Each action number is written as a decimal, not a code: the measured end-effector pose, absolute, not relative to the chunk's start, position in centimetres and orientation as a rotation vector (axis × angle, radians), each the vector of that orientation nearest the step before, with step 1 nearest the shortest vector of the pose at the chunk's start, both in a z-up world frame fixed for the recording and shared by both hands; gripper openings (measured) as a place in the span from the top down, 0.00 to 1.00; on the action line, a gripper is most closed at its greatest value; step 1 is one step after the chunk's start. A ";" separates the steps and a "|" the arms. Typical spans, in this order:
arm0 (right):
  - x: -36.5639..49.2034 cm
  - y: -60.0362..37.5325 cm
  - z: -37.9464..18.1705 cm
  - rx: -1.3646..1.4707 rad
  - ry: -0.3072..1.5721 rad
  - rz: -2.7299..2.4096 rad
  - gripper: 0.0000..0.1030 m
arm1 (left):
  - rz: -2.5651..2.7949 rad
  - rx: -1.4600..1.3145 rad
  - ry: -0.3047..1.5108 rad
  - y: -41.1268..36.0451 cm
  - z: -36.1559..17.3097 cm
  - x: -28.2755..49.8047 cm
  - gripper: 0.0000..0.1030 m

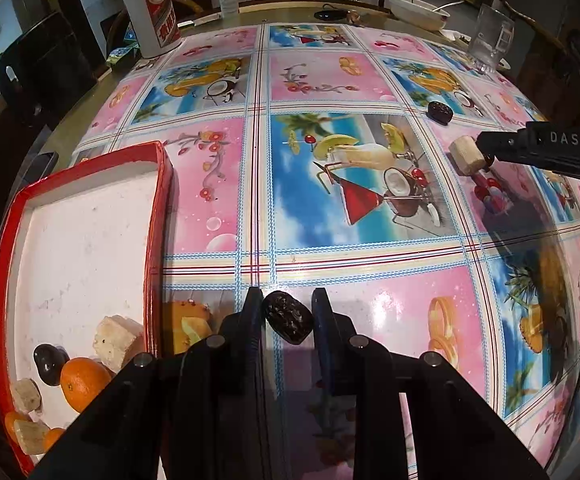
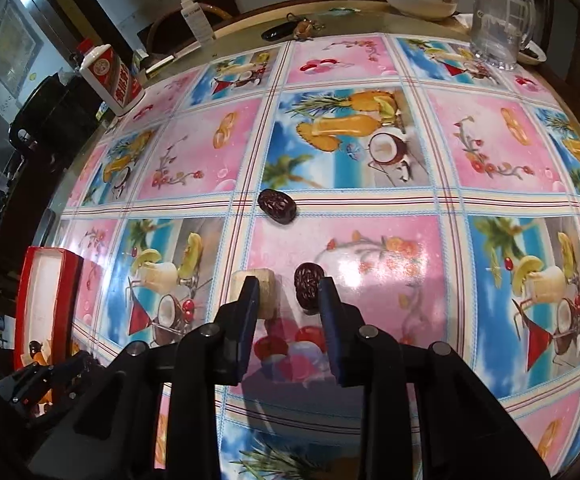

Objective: Organize fruits
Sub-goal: 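Grasp a pale bread cube with the right tool while the left tool holds the date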

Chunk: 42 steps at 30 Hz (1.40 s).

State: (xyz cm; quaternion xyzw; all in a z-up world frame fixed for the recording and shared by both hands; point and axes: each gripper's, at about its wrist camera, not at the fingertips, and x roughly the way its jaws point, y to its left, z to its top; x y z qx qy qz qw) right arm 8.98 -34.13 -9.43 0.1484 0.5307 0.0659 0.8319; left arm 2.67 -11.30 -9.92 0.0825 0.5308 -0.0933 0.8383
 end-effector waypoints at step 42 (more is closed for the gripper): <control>11.9 -34.1 -9.8 0.720 1.293 0.181 0.64 | -0.230 0.160 1.133 -11.0 -9.9 3.4 0.77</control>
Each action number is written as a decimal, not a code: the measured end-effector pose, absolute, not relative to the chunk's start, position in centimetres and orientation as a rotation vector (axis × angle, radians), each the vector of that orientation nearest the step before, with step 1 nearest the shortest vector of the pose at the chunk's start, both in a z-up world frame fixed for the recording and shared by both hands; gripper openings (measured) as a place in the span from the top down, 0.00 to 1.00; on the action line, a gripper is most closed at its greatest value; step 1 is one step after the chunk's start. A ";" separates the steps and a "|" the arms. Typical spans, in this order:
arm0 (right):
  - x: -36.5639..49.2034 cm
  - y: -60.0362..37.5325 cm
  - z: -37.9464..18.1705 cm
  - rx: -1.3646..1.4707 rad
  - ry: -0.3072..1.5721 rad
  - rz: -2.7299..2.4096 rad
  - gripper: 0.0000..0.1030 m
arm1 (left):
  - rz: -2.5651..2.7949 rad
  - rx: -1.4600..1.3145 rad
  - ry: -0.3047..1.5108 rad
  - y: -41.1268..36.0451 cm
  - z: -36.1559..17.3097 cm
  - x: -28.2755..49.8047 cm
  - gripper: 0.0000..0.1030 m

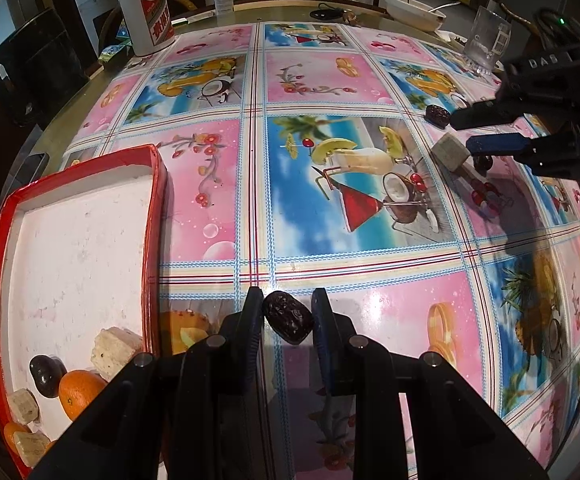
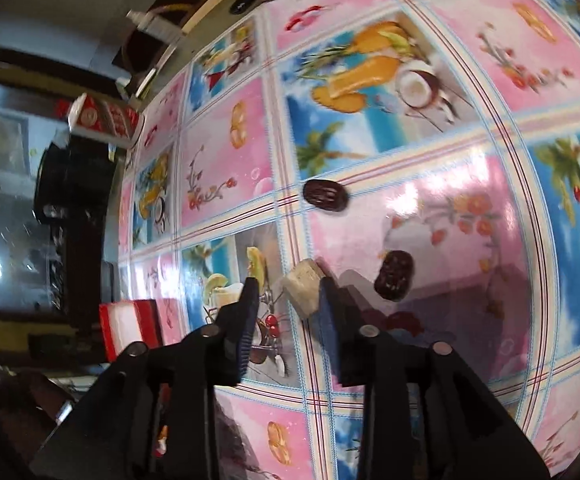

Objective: Organize fruits
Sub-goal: 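Grasp a pale bread cube with the right tool while the left tool holds the date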

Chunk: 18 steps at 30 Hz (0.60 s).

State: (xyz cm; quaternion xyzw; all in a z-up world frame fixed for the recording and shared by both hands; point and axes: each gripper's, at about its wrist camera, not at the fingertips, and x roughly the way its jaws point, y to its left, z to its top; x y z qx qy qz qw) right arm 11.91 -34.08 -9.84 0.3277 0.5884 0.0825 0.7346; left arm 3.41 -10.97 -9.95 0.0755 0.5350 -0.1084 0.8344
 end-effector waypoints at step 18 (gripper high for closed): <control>12.6 -32.2 -11.2 0.413 1.334 0.114 0.73 | -0.300 0.052 1.139 -8.8 -9.8 2.6 0.77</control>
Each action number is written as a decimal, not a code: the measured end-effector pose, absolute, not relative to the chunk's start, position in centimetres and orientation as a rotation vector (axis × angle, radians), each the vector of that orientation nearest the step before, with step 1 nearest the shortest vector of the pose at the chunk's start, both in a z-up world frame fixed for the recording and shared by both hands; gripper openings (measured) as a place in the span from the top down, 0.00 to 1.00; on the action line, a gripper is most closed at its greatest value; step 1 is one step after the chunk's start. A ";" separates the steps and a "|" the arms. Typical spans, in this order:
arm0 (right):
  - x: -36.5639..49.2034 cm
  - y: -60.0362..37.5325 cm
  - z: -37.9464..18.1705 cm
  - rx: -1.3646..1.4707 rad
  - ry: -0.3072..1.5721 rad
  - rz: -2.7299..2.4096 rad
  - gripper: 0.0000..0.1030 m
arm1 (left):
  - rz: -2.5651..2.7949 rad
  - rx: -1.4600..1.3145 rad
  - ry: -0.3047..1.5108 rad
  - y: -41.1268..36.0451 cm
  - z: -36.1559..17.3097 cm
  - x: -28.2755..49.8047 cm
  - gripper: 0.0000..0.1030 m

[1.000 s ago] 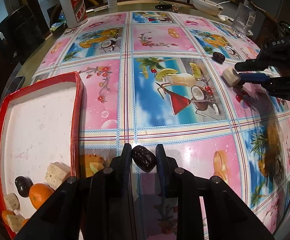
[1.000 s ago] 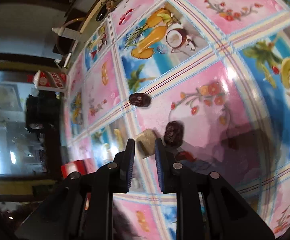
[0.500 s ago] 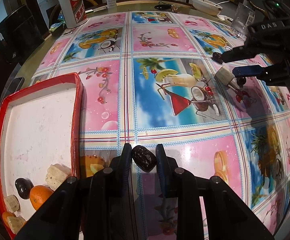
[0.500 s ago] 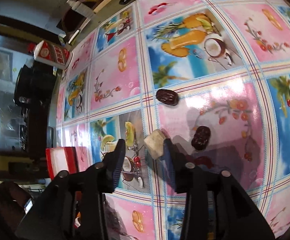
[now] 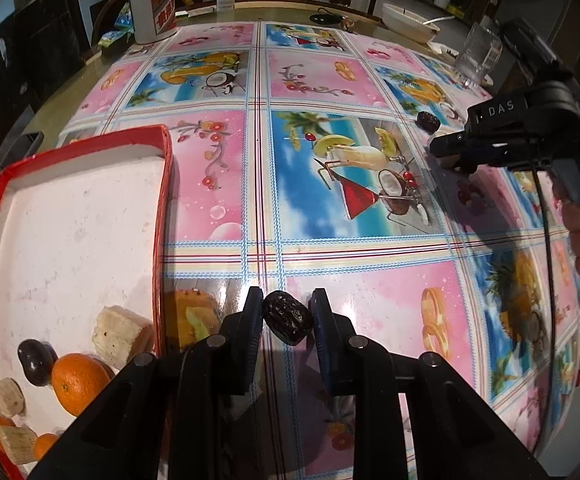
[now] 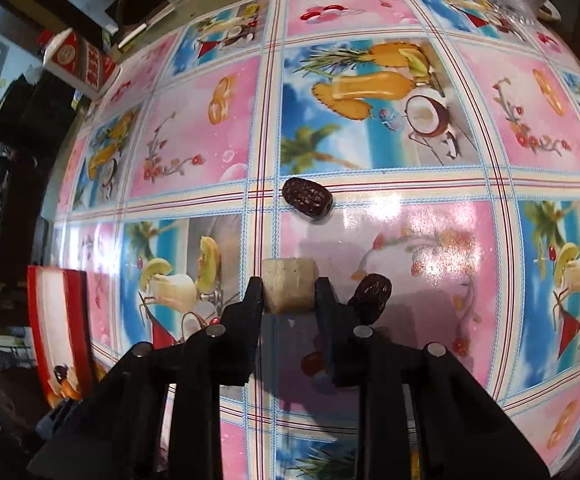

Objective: Organize fruits
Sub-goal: 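Grasp a pale bread cube with the right tool while the left tool holds the date, then carry the bread cube and date into the tray and open both tools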

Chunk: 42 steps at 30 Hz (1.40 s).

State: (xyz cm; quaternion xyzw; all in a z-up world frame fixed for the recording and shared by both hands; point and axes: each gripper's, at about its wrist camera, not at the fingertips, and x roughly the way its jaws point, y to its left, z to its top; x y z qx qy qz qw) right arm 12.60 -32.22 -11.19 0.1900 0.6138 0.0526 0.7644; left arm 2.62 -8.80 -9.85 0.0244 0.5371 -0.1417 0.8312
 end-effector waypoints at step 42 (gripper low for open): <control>0.8 -5.7 -7.0 0.387 1.299 0.610 0.72 | -0.152 0.095 1.060 7.6 -5.5 -6.4 0.77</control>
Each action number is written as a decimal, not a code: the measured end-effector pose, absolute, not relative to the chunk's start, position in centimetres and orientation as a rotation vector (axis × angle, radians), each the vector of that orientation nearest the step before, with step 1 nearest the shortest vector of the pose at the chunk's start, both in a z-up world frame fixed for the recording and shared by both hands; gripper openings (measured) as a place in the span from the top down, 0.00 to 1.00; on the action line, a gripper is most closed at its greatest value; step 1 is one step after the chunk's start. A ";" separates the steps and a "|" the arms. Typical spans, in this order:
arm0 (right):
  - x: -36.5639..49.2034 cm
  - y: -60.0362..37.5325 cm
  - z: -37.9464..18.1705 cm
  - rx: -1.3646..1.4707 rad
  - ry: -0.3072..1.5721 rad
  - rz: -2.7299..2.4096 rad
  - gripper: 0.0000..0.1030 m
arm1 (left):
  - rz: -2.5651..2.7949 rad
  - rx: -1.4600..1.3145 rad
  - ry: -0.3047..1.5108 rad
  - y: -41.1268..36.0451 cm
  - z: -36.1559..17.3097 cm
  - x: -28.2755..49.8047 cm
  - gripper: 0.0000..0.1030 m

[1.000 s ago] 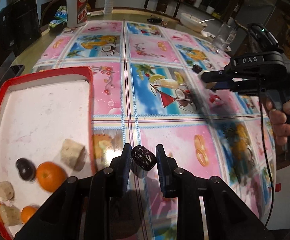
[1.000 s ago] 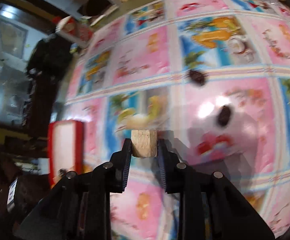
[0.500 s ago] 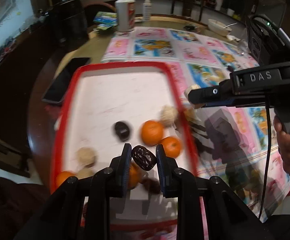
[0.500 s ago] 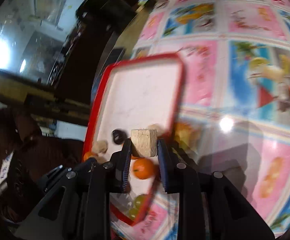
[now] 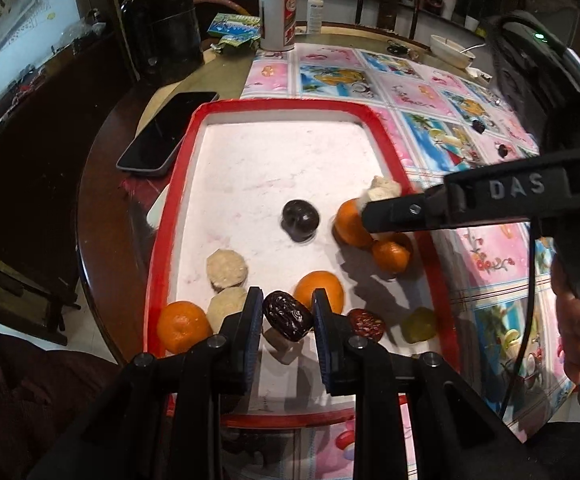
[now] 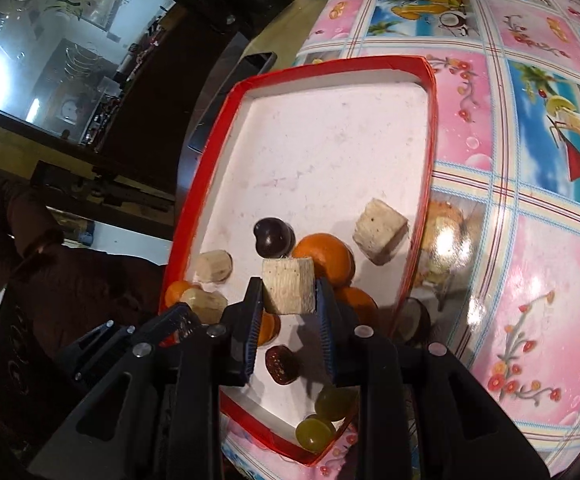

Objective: Organize fruits
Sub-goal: 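Carry the bread cube and date into the tray and open both tools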

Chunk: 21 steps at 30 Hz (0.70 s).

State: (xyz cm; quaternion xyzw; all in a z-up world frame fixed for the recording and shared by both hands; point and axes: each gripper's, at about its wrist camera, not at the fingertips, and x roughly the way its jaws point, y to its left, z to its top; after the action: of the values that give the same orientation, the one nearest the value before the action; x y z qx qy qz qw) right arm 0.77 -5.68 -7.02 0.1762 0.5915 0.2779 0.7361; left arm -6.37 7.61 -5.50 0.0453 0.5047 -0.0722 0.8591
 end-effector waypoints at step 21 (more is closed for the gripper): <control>-1.3 -7.8 -4.1 0.379 1.213 0.532 0.53 | -0.010 0.224 0.939 7.1 -2.7 -7.2 0.41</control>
State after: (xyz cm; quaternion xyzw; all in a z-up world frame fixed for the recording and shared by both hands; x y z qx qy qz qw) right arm -1.33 -7.80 -4.10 0.1749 0.5596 0.2456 0.7720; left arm -7.22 7.09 -2.69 0.1077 0.4517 -0.0048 0.8856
